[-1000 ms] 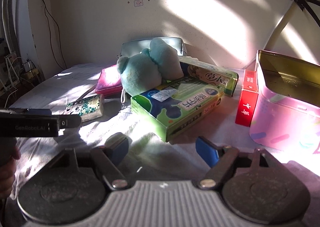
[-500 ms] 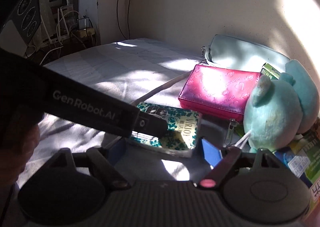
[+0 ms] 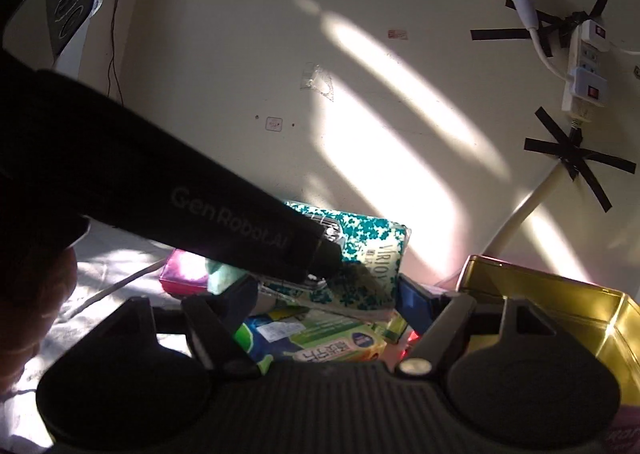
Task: Organize objects
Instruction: 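Lower the tissue pack into the tin and open the left gripper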
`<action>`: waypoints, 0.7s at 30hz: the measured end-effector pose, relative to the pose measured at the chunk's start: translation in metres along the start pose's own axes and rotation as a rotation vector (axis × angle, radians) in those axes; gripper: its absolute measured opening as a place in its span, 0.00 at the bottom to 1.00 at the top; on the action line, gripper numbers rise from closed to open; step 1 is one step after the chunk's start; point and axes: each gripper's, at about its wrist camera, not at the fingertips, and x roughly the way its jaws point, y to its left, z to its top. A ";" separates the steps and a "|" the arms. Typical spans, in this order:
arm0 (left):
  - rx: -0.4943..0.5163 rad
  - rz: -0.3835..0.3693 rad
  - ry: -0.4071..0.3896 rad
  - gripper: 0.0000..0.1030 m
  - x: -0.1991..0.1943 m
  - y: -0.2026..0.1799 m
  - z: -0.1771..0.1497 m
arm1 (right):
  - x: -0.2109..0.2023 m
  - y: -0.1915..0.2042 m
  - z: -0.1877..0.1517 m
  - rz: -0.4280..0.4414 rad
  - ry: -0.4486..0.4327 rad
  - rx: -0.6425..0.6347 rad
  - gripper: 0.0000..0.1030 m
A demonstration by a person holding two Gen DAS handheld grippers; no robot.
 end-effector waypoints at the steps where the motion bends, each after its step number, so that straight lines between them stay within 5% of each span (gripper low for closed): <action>1: 0.017 -0.012 0.001 0.39 0.009 -0.012 0.002 | -0.001 -0.020 -0.003 -0.046 0.003 0.024 0.73; 8: 0.129 -0.063 0.027 0.41 0.084 -0.101 0.024 | 0.003 -0.110 -0.027 -0.254 0.002 0.198 0.76; 10: 0.142 -0.009 0.032 0.43 0.098 -0.113 0.026 | 0.010 -0.130 -0.034 -0.319 0.042 0.271 0.83; 12: 0.138 0.050 0.026 0.57 0.106 -0.115 0.027 | 0.010 -0.143 -0.036 -0.354 0.035 0.318 0.96; 14: 0.120 0.106 0.015 0.73 0.110 -0.113 0.027 | 0.009 -0.150 -0.038 -0.379 0.035 0.358 0.98; 21: 0.096 0.222 0.027 0.75 0.116 -0.099 0.024 | 0.013 -0.152 -0.043 -0.393 0.063 0.373 0.98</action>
